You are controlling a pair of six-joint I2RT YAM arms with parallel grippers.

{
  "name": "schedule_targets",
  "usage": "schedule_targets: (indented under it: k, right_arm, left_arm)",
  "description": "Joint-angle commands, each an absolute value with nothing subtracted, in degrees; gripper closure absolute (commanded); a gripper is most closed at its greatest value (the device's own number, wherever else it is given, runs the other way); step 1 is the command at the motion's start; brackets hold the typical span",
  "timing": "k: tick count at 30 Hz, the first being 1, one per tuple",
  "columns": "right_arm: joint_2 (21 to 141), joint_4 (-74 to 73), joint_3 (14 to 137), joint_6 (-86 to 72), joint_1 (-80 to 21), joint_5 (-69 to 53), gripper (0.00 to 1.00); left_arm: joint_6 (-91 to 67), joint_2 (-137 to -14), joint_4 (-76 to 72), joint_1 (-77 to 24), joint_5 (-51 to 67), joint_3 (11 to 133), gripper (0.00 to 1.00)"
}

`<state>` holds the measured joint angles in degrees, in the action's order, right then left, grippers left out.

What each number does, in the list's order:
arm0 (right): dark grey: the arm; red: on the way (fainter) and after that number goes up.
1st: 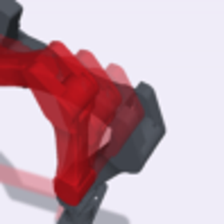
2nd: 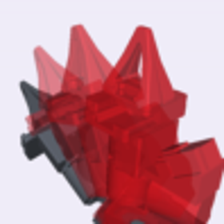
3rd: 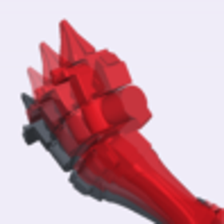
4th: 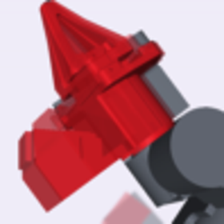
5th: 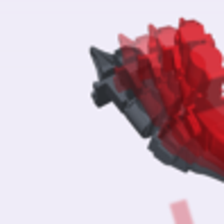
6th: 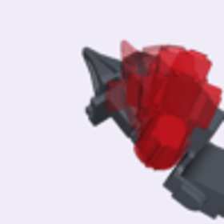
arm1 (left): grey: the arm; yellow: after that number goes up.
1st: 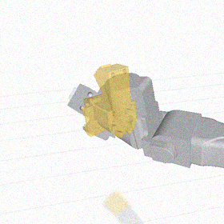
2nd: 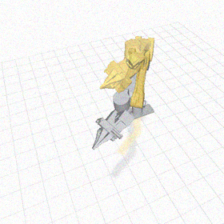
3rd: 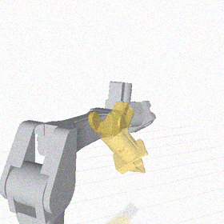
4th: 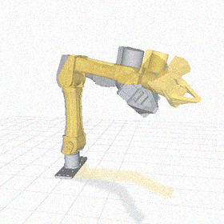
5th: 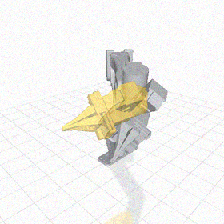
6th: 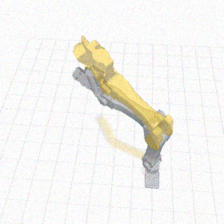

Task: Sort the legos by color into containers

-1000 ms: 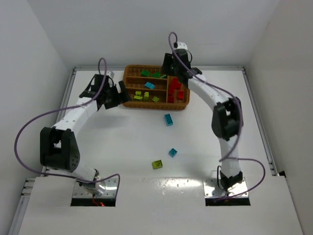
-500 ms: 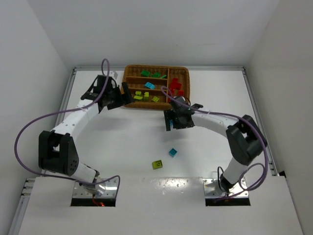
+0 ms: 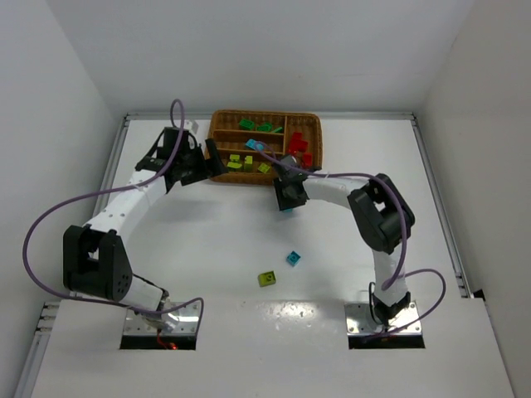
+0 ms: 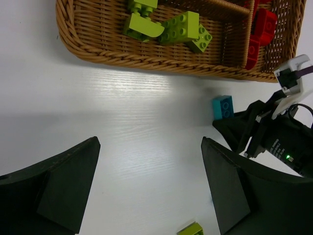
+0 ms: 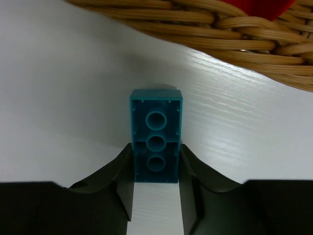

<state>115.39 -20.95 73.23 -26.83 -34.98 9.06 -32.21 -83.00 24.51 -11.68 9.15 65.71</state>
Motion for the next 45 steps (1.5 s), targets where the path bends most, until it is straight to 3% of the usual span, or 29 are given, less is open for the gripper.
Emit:
schedule_targets:
  k: [1, 4, 5, 10, 14, 20, 31, 34, 35, 38, 41, 44, 45]
  right_arm:
    - [115.23, -18.90, 75.59, -26.63, -34.80, 11.43, 0.68]
    - [111.73, -18.37, 72.26, -26.63, -34.80, 12.13, 0.87]
    - [110.14, -18.37, 71.38, -26.63, -35.50, 13.09, 0.89]
    - [99.60, -20.04, 68.73, -27.15, -36.91, 15.28, 0.95]
    - [100.89, -20.04, 74.07, -28.48, -35.60, 15.29, 0.95]
    - [118.02, -25.22, 99.09, -27.42, -33.40, 15.82, 0.90]
    - [140.87, -25.49, 130.76, -30.05, -28.65, 16.16, 0.80]
    - [145.09, -25.49, 136.29, -30.75, -27.95, 15.39, 0.50]
    - [145.63, -25.49, 137.19, -31.28, -27.34, 13.90, 0.36]
    - [143.45, -25.49, 135.45, -31.29, -26.81, 13.89, 0.25]
    - [136.36, -24.18, 128.17, -30.68, -26.81, 15.55, 0.27]
    - [128.53, -23.64, 115.70, -29.19, -27.42, 17.40, 0.40]
    - [121.80, -22.16, 106.44, -29.18, -28.12, 17.40, 0.43]
  left_arm:
    - [-32.52, -80.60, 24.26, -12.04, 8.35, 65.65, 0.09]
    - [-32.52, -80.60, 24.26, -12.04, 8.35, 65.65, 0.09]
    - [-32.52, -80.60, 24.26, -12.04, 8.35, 65.65, 0.09]
    - [-33.04, -81.12, 24.87, -12.04, 5.02, 66.18, 0.09]
    - [-33.05, -80.60, 25.40, -12.04, 3.87, 66.18, 0.09]
    - [-33.05, -80.60, 25.93, -12.04, 2.64, 67.41, 0.09]
    - [-31.29, -84.37, 27.51, -11.51, 1.41, 68.02, 0.09]
    - [-30.76, -85.60, 27.51, -11.51, 1.93, 68.55, 0.09]
    - [-30.15, -85.61, 27.51, -11.51, 2.46, 69.16, 0.09]
    - [-30.15, -87.00, 27.51, -11.51, 2.46, 69.78, 0.09]
    - [-30.15, -88.15, 27.51, -11.51, 2.98, 70.40, 0.09]
    - [-30.15, -88.15, 27.51, -11.51, 2.99, 70.93, 0.09]
    - [-30.15, -88.15, 27.51, -11.51, 2.99, 70.93, 0.09]
